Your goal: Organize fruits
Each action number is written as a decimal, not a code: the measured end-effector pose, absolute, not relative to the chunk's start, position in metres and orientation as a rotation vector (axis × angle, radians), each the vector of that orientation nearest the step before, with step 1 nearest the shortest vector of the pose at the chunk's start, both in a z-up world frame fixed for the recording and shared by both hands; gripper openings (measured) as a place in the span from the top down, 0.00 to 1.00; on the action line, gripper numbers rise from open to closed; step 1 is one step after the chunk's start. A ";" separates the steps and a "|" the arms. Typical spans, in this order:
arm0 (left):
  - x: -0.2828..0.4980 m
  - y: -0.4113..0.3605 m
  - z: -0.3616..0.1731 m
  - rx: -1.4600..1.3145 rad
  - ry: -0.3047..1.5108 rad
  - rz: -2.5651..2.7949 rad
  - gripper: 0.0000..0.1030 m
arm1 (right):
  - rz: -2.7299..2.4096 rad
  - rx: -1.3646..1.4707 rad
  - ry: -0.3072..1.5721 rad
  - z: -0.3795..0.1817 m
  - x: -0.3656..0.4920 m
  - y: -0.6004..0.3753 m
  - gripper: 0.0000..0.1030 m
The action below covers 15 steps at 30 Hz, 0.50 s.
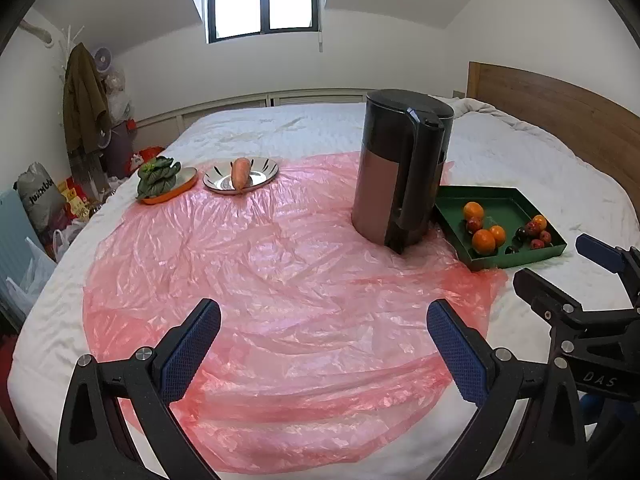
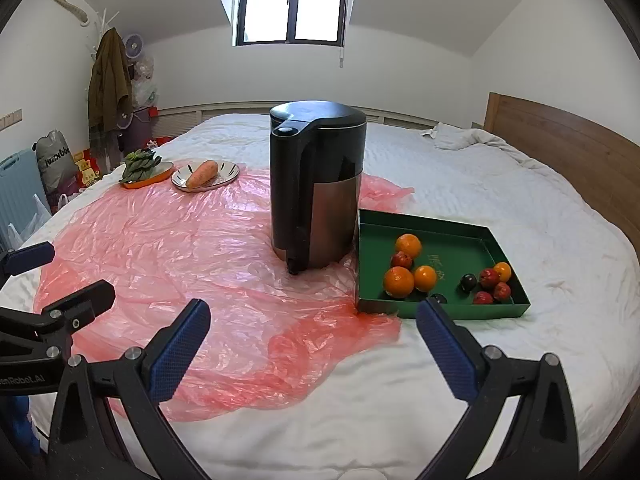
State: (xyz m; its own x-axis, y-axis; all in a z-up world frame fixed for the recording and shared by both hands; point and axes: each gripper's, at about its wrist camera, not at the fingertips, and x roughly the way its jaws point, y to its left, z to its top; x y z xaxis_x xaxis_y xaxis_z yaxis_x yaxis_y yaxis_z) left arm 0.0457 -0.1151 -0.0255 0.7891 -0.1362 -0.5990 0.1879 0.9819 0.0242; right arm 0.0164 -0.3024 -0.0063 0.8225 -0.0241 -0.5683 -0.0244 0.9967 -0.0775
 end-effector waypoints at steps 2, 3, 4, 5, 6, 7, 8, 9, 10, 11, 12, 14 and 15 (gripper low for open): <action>0.045 -0.115 -0.025 0.086 0.632 -0.174 0.01 | 0.003 -0.083 0.605 -0.005 0.017 -0.301 0.00; 0.046 -0.114 -0.025 0.086 0.629 -0.172 0.01 | 0.005 -0.086 0.606 -0.005 0.017 -0.300 0.00; 0.046 -0.114 -0.025 0.085 0.628 -0.170 0.01 | 0.005 -0.089 0.607 -0.005 0.017 -0.299 0.00; 0.046 -0.114 -0.025 0.084 0.627 -0.169 0.01 | 0.006 -0.090 0.609 -0.005 0.018 -0.298 0.00; 0.046 -0.113 -0.025 0.083 0.627 -0.168 0.01 | 0.006 -0.089 0.609 -0.005 0.019 -0.299 0.00; 0.047 -0.112 -0.026 0.080 0.630 -0.168 0.01 | 0.006 -0.089 0.608 -0.005 0.019 -0.299 0.00; 0.048 -0.111 -0.026 0.078 0.632 -0.167 0.01 | 0.006 -0.090 0.609 -0.005 0.019 -0.299 0.00; 0.049 -0.110 -0.027 0.075 0.635 -0.166 0.01 | 0.006 -0.091 0.609 -0.005 0.019 -0.298 0.00; 0.049 -0.109 -0.027 0.074 0.636 -0.164 0.01 | 0.005 -0.090 0.609 -0.005 0.019 -0.299 0.00; 0.050 -0.108 -0.028 0.072 0.637 -0.162 0.01 | 0.006 -0.089 0.609 -0.005 0.019 -0.299 0.00; 0.050 -0.107 -0.028 0.071 0.638 -0.160 0.01 | 0.006 -0.089 0.609 -0.005 0.019 -0.298 0.00; 0.052 -0.105 -0.029 0.064 0.641 -0.156 0.02 | 0.006 -0.091 0.608 -0.005 0.019 -0.298 0.00; 0.052 -0.104 -0.029 0.062 0.642 -0.155 0.02 | 0.006 -0.091 0.608 -0.005 0.019 -0.298 0.00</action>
